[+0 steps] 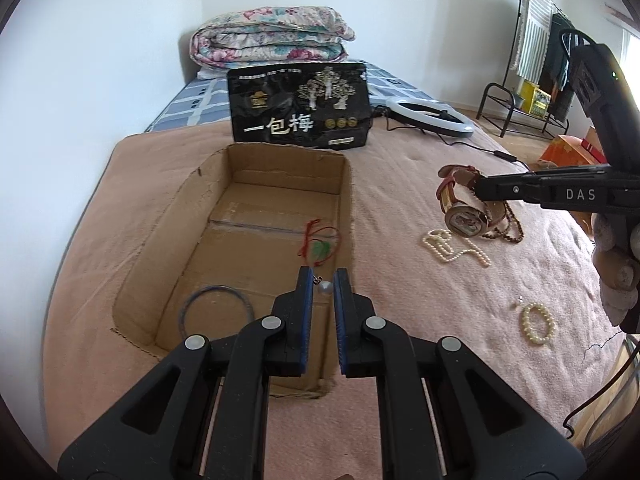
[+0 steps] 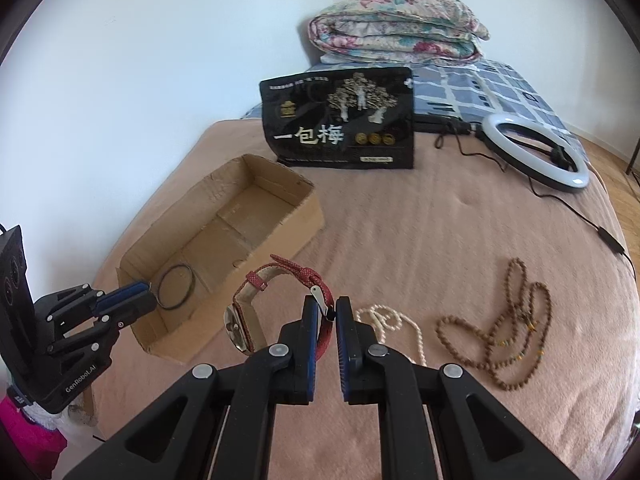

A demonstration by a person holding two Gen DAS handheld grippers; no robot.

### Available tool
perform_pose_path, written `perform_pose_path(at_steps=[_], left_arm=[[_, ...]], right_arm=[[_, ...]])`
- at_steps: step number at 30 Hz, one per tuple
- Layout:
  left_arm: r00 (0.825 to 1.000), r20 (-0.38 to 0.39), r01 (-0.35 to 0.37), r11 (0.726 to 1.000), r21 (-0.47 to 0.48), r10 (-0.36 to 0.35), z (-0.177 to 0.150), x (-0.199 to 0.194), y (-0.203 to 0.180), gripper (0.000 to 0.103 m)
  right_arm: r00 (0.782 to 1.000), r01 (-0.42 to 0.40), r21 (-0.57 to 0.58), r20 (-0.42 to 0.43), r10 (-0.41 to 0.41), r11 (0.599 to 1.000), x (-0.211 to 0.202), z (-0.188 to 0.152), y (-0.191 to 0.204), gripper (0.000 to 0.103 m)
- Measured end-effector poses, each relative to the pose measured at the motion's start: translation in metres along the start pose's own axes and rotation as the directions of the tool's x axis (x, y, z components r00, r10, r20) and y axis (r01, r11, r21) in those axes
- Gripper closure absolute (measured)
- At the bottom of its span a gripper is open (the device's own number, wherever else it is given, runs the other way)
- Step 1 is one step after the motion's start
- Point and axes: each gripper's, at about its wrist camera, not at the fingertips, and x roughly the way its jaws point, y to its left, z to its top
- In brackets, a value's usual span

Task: Organize jewelry
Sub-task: 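Carry the pearl earring and watch over the cardboard box with both tools, then open both tools to drop the earring and watch into the box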

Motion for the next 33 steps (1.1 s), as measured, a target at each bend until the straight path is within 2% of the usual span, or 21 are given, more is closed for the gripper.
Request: perform_pose_path(at_steps=[16,33], left_arm=[[0.999,-0.009,-0.044,0.999,-0.029,0.044,-0.005,0.007,0.037,0.094],[0.998,-0.041,-0.046,0.997,-0.055,0.044,-0.008,0.018,0.053,0.094]], right_arm=[[0.999,-0.047,-0.052,-0.017,0.046,0.998,0.049,0.039,0.051,0.097],[0.998,-0.046,-0.064,-0.045,0.043,0.997,0.091,0.058,0.069,0.096]])
